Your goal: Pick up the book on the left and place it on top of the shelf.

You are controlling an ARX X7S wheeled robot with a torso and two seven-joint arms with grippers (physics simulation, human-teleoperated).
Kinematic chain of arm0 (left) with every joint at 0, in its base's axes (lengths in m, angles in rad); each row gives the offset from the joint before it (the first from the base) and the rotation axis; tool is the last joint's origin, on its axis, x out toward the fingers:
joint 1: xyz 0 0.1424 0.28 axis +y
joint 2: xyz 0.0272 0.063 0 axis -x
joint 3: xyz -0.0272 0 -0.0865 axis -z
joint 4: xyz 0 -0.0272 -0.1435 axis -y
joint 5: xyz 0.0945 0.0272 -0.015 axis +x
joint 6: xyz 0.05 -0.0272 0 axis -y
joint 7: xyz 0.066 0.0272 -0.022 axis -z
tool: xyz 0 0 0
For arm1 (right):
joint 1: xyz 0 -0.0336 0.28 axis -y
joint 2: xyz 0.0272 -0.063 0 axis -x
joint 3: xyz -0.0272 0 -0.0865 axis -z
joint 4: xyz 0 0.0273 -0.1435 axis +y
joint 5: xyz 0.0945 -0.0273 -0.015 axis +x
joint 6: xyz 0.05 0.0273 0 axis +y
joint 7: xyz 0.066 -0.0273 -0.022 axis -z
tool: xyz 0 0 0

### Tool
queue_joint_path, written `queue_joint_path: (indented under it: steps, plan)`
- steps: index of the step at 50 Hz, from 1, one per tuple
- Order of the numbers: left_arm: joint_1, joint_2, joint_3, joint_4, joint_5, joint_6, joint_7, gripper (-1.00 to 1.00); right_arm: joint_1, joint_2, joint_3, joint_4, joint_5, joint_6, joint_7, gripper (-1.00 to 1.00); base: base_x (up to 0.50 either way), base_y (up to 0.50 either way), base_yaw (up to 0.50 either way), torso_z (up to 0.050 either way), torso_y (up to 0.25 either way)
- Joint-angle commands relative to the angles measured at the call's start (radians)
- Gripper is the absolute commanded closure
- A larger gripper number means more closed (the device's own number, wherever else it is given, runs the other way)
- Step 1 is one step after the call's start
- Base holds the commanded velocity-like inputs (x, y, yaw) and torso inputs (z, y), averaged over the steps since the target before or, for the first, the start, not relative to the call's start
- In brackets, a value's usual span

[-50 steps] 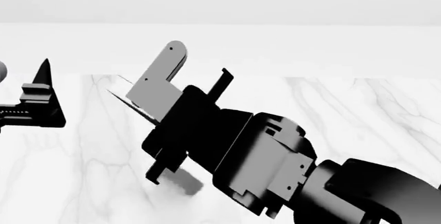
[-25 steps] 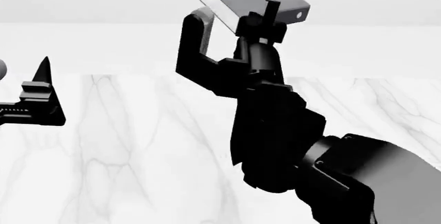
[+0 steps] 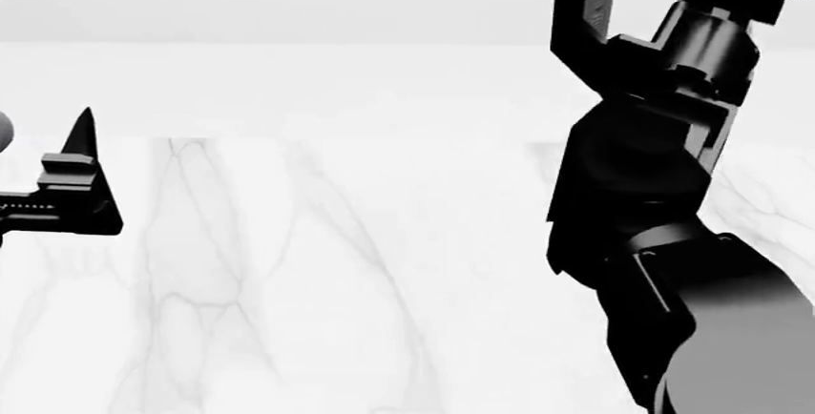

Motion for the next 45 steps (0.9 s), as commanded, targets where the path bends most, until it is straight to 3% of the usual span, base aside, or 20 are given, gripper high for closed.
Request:
queue_joint_path:
  steps: [1, 21, 36, 45]
  plan:
    - [0.003, -0.004, -0.007, 0.005, -0.008, 0.0, -0.003, -1.0, 0.027, 0.048, 0.059, 0.056, -0.211, 0.201, -0.052, 1.0, 0.0, 0.0, 0.0, 0.0, 0.0]
    - [0.007, -0.012, -0.015, 0.009, -0.019, 0.003, -0.005, -1.0, -0.016, 0.153, 0.199, 0.056, -0.211, 0.508, -0.093, 1.0, 0.0, 0.0, 0.0, 0.0, 0.002]
    - [0.013, -0.017, -0.02, 0.016, -0.026, 0.002, -0.011, -1.0, -0.056, 0.195, 0.324, 0.056, -0.218, 0.59, -0.053, 1.0, 0.0, 0.0, 0.0, 0.0, 0.001]
    - [0.015, -0.02, -0.022, 0.017, -0.03, 0.003, -0.013, -1.0, -0.083, 0.208, 0.316, 0.056, -0.225, 0.636, -0.071, 1.0, 0.0, 0.0, 0.0, 0.0, 0.001]
